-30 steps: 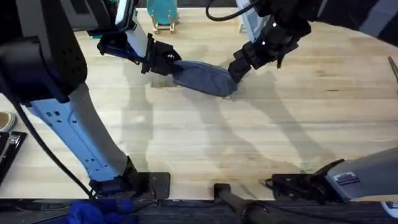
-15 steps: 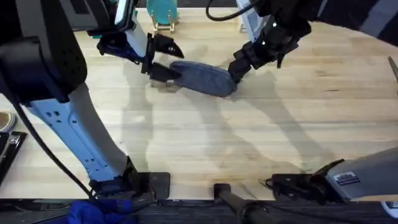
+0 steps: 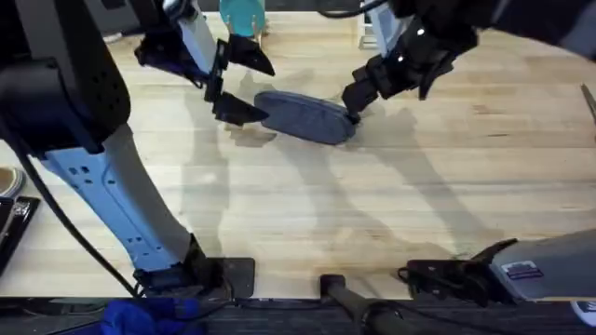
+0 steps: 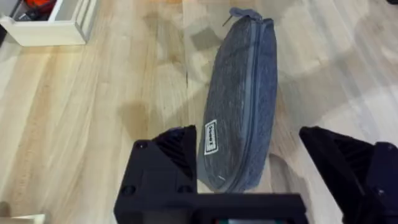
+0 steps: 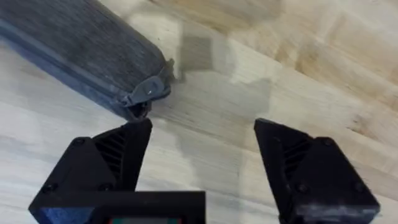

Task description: Unzip the bag, pick up the pens from the table one at a time and place them inside, then zip the bag closed.

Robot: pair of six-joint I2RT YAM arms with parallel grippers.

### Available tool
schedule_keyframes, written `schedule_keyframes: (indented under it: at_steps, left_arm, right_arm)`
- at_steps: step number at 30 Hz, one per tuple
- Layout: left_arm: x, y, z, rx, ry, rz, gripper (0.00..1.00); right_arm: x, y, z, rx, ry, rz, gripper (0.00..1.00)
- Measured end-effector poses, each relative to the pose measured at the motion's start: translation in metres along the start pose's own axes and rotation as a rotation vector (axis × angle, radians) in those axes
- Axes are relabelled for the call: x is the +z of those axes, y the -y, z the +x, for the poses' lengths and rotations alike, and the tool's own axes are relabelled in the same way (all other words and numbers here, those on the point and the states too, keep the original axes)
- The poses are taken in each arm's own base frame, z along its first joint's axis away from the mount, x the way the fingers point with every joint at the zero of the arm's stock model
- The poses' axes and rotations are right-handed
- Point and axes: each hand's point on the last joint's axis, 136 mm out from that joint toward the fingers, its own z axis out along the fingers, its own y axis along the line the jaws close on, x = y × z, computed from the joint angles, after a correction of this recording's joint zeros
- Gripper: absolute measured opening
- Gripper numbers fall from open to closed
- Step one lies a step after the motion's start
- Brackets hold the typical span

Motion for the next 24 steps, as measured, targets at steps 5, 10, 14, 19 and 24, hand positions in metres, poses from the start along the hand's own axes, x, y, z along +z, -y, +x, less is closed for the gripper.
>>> schedule_keyframes:
  at_steps: [5, 10, 14, 19, 24]
  left_arm:
    - [-0.010, -0.005, -0.019, 0.018, -0.032, 0.022, 0.995]
    - [-0.008, -0.004, -0.037, 0.064, -0.091, 0.078, 0.997]
    - [0.000, -0.003, -0.052, 0.124, -0.152, 0.134, 0.996]
    - [0.015, -0.002, -0.062, 0.150, -0.225, 0.183, 0.997]
    - [0.031, 0.002, -0.064, 0.151, -0.274, 0.223, 0.997]
  right_arm:
    - [-0.025, 0.006, -0.003, 0.032, 0.074, -0.004, 0.995]
    - [-0.035, 0.017, 0.001, 0.100, 0.084, -0.021, 0.996]
    - [-0.039, 0.023, 0.003, 0.151, 0.087, -0.066, 0.996]
    - [-0.044, 0.027, 0.003, 0.196, 0.099, -0.112, 0.996]
    - [-0.046, 0.023, 0.003, 0.196, 0.102, -0.136, 0.996]
